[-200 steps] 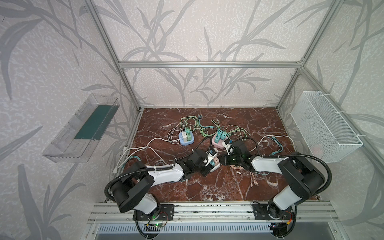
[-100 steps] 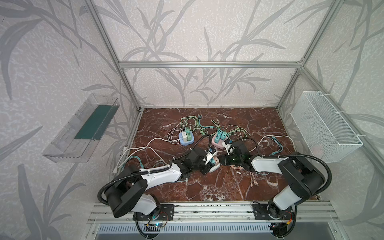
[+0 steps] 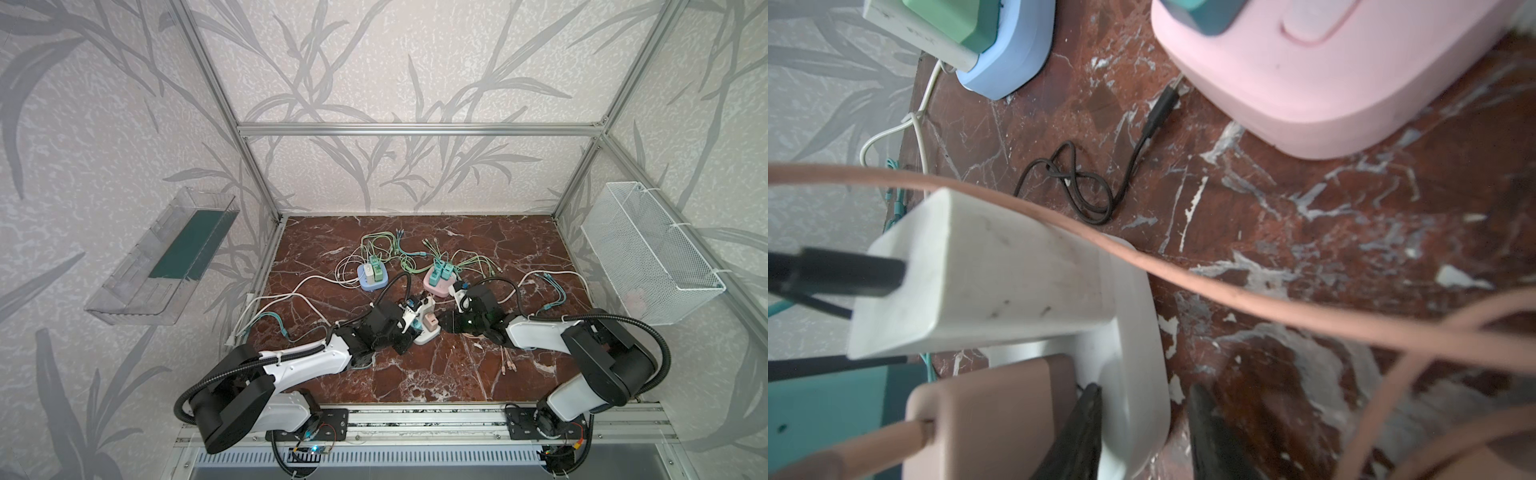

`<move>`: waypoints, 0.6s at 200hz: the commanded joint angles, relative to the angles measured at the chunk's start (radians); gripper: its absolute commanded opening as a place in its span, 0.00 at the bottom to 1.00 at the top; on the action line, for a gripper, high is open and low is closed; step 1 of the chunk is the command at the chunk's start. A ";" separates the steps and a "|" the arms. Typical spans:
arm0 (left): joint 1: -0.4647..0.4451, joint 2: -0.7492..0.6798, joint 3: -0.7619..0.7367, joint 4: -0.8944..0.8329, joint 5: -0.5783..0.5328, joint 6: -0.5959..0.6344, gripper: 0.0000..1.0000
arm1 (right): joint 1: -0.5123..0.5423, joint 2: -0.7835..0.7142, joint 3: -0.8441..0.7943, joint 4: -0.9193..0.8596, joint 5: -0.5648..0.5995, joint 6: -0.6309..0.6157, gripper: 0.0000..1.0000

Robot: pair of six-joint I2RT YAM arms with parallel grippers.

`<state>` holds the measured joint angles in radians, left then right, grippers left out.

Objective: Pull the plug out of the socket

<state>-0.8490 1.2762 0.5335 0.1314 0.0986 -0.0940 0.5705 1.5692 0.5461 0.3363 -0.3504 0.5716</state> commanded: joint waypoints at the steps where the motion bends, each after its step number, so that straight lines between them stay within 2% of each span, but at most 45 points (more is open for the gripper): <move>1: -0.002 -0.067 -0.039 -0.034 -0.074 -0.081 0.19 | 0.000 -0.022 -0.033 -0.059 0.063 -0.003 0.36; 33: -0.001 -0.173 -0.095 -0.075 -0.159 -0.170 0.20 | 0.001 -0.069 -0.062 -0.035 0.087 -0.006 0.37; 56: -0.001 -0.226 -0.093 -0.196 -0.246 -0.225 0.20 | 0.001 -0.100 -0.075 -0.039 0.103 -0.012 0.37; 90: 0.005 -0.266 -0.076 -0.328 -0.321 -0.303 0.21 | 0.001 -0.117 -0.068 -0.084 0.119 -0.029 0.37; 120: 0.056 -0.254 -0.047 -0.396 -0.324 -0.374 0.23 | 0.002 -0.127 -0.069 -0.086 0.120 -0.029 0.37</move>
<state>-0.8330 1.0222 0.4419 -0.1566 -0.1741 -0.3679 0.5705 1.4696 0.4820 0.2787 -0.2512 0.5556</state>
